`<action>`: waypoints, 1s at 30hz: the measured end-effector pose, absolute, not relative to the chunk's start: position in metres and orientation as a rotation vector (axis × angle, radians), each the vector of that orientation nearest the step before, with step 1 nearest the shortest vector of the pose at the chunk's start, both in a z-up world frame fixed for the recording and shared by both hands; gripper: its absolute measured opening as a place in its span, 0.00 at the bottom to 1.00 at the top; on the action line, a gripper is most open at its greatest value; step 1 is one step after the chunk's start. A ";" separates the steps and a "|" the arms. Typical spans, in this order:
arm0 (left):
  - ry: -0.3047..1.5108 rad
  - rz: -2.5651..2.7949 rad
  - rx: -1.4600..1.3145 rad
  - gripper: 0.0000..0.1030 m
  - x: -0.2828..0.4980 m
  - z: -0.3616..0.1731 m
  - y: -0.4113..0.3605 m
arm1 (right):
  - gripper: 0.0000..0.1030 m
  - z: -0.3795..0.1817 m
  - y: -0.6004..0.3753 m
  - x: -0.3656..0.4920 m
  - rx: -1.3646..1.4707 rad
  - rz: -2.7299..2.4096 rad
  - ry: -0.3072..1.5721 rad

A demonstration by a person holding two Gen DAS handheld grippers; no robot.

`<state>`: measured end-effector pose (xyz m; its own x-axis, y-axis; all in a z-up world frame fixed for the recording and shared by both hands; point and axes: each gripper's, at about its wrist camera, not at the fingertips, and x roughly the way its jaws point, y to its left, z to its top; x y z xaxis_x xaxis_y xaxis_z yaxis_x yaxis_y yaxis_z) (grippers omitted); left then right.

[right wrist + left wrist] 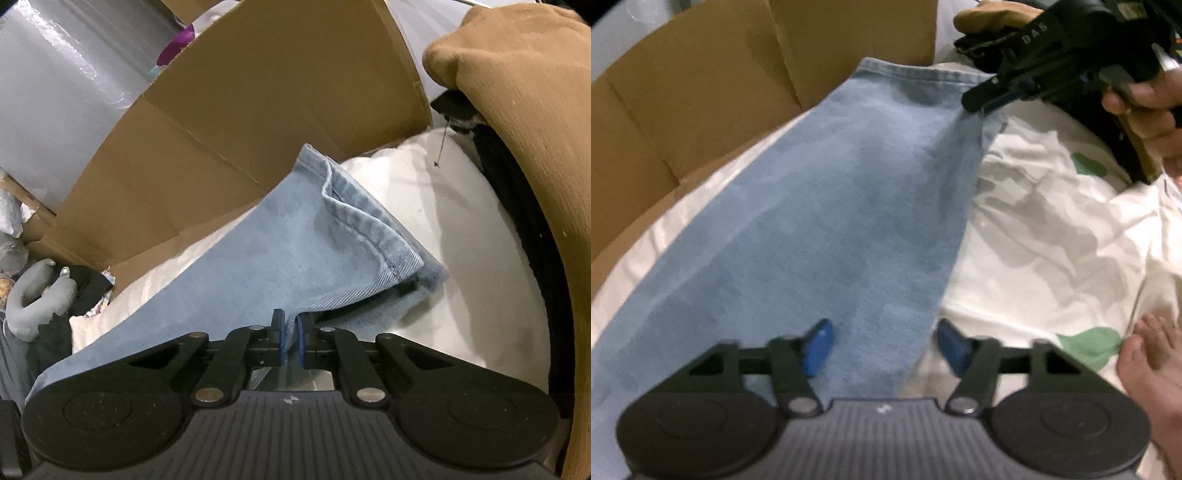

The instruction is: Fold clothes

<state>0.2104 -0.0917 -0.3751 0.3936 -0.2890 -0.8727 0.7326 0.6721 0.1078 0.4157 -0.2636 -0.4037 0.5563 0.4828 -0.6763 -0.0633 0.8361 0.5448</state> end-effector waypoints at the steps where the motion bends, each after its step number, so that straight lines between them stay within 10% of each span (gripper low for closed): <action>1: 0.960 -0.693 0.511 0.38 0.212 -0.372 -0.089 | 0.05 -0.403 -0.264 0.416 0.498 0.337 0.931; 4: 0.951 -0.710 0.441 0.08 0.217 -0.363 -0.081 | 0.07 -0.403 -0.266 0.416 0.501 0.333 0.930; 7: 0.924 -0.707 0.407 0.06 0.220 -0.354 -0.078 | 0.10 -0.405 -0.267 0.416 0.513 0.322 0.940; 11: 0.912 -0.698 0.363 0.05 0.232 -0.347 -0.074 | 0.47 -0.412 -0.268 0.419 0.560 0.304 0.954; 27: 1.011 -0.733 0.391 0.17 0.231 -0.375 -0.082 | 0.43 -0.428 -0.278 0.425 0.456 0.178 0.963; 30: 1.014 -0.732 0.416 0.19 0.226 -0.379 -0.083 | 0.26 -0.428 -0.282 0.427 0.430 0.138 0.958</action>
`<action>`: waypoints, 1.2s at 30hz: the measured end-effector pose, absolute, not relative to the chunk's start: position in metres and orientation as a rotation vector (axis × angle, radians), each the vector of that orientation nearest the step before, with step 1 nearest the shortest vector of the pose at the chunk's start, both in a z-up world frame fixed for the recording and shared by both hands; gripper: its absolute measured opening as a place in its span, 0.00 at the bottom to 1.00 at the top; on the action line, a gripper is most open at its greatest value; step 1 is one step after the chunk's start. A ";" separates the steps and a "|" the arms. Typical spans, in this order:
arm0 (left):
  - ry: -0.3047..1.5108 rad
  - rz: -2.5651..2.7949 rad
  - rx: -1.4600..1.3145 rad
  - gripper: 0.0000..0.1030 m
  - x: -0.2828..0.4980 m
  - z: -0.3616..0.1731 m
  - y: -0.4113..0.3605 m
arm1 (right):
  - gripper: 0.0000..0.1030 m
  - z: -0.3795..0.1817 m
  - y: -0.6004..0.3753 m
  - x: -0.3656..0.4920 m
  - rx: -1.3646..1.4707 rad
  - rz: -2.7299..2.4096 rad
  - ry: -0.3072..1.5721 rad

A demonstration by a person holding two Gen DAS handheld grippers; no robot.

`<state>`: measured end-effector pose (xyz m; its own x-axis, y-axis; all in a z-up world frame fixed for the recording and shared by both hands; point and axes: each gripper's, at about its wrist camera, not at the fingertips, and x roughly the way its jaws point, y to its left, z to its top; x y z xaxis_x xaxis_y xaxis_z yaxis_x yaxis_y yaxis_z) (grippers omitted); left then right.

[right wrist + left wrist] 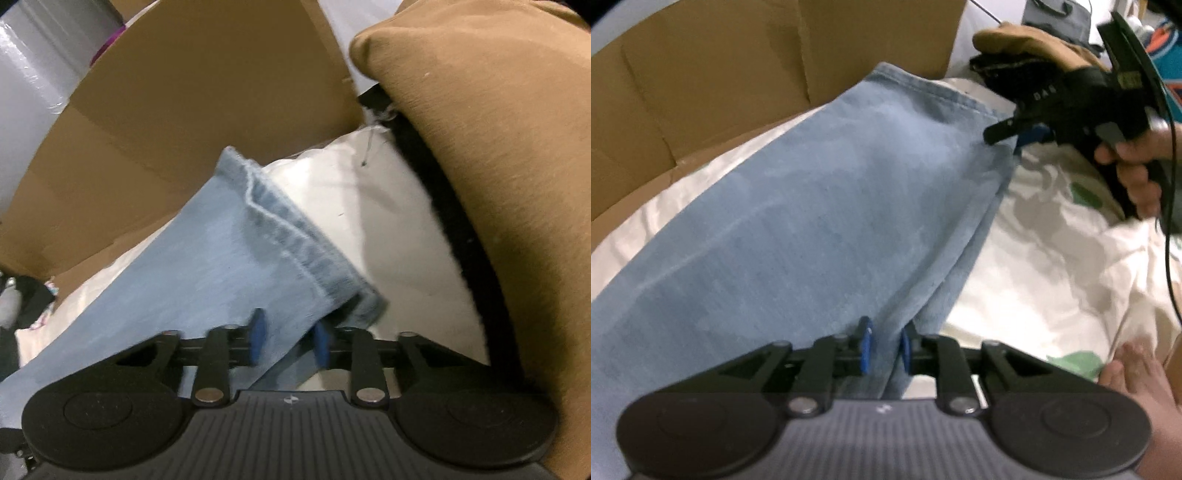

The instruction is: Fold clothes

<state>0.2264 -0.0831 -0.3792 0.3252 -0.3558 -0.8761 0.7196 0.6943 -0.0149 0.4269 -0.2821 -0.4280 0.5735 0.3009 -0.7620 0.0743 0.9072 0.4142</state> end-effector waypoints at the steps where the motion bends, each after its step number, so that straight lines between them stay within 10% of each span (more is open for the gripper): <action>1: 1.014 -0.731 0.419 0.19 0.226 -0.379 -0.083 | 0.23 -0.429 -0.282 0.428 0.417 0.133 0.957; 8: 1.023 -0.707 0.451 0.41 0.218 -0.376 -0.072 | 0.20 -0.428 -0.281 0.428 0.367 0.124 0.944; 12: 1.040 -0.685 0.482 0.50 0.215 -0.372 -0.054 | 0.46 -0.426 -0.277 0.420 0.435 0.163 0.965; 36: 1.066 -0.363 0.287 0.57 0.229 -0.244 0.150 | 0.47 -0.389 -0.185 0.371 0.352 0.454 1.094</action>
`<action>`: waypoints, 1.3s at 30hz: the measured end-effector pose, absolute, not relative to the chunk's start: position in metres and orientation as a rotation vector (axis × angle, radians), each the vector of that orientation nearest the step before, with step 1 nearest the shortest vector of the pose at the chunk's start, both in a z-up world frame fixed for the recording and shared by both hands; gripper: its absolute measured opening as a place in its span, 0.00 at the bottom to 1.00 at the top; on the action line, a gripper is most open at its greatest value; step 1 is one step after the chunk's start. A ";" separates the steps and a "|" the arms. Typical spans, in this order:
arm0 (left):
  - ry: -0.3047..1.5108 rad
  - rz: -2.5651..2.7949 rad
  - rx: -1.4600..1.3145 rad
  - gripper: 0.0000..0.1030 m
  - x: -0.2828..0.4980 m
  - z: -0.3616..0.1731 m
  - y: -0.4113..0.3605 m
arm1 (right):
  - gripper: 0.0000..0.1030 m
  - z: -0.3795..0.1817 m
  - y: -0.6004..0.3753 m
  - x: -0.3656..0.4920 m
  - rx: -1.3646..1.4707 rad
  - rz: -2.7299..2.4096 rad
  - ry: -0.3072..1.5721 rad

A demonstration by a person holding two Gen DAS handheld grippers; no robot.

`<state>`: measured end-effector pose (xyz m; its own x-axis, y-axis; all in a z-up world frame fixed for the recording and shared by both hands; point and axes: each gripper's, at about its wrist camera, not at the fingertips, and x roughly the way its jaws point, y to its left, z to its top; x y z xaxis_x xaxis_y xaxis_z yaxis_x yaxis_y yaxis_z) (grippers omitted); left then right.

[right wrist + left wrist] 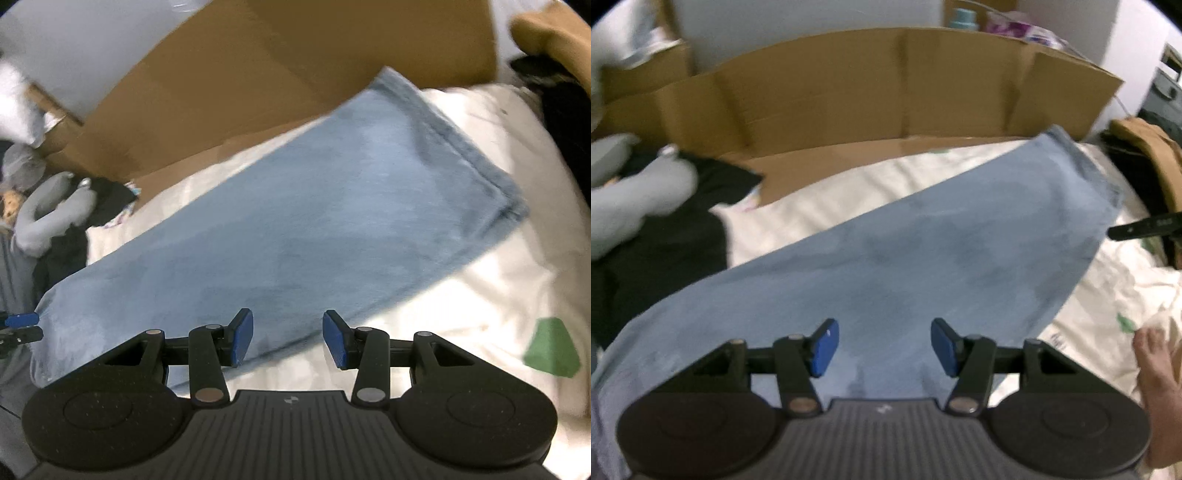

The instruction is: Fold clothes

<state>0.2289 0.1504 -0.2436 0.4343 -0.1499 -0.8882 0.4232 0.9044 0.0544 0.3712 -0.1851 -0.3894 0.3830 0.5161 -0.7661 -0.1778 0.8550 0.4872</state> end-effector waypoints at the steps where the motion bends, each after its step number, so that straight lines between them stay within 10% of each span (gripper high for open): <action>1: 1.066 -0.341 0.285 0.58 0.224 -0.244 0.160 | 0.47 -0.387 -0.180 0.371 0.338 0.465 1.090; 39: 1.193 0.015 -0.080 0.70 0.099 -0.362 0.241 | 0.48 -0.407 -0.048 0.297 0.023 0.832 1.230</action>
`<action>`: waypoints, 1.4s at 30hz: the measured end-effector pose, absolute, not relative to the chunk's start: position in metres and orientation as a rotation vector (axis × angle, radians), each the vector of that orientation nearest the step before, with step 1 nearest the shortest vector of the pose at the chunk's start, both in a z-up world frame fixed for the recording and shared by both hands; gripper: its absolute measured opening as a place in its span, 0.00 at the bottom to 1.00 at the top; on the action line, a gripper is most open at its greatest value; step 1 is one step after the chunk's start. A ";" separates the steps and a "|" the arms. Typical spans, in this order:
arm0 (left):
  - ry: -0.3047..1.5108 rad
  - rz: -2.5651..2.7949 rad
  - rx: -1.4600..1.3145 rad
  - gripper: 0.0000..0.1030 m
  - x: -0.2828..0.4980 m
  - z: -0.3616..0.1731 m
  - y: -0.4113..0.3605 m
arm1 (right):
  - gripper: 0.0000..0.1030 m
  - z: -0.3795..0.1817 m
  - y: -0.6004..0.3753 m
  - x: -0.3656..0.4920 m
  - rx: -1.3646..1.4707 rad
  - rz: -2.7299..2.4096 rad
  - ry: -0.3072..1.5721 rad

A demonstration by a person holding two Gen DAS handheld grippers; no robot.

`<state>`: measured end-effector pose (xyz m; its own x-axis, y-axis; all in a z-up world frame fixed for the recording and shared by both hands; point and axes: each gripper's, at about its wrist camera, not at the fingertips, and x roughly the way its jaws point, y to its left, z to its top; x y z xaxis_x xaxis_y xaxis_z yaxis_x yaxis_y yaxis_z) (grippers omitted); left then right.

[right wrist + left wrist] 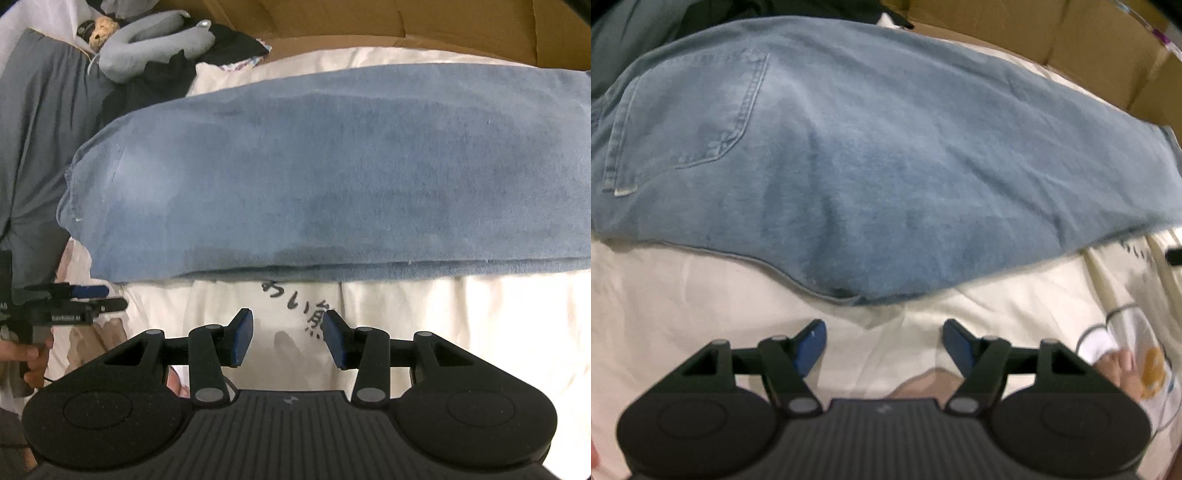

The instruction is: Fold clothes

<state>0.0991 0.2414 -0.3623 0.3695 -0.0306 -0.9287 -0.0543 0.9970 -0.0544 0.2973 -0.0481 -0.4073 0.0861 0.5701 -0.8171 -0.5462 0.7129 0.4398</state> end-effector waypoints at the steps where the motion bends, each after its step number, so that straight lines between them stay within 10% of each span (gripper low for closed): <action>1: 1.177 0.038 -0.120 0.70 0.100 -0.360 0.245 | 0.48 -0.409 -0.048 0.297 0.018 0.827 1.238; 19: 1.032 0.157 -0.425 0.74 0.084 -0.362 0.269 | 0.48 -0.420 -0.052 0.301 0.016 0.787 1.269; 26: 1.036 0.131 -0.323 0.22 0.069 -0.353 0.271 | 0.48 -0.421 -0.075 0.314 0.086 0.713 1.266; 32: 1.028 0.115 -0.303 0.20 0.074 -0.355 0.273 | 0.47 -0.427 -0.094 0.323 0.145 0.654 1.273; 39: 1.014 0.147 -0.281 0.51 0.082 -0.360 0.268 | 0.47 -0.430 -0.092 0.322 0.185 0.622 1.266; 42: 1.016 0.152 -0.264 0.32 0.086 -0.357 0.268 | 0.47 -0.430 -0.093 0.322 0.205 0.618 1.256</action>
<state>0.0859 0.2685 -0.3574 0.5197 0.0025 -0.8543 -0.2468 0.9578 -0.1473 0.3215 -0.0931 -0.4302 0.1737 0.5397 -0.8237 -0.3229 0.8214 0.4701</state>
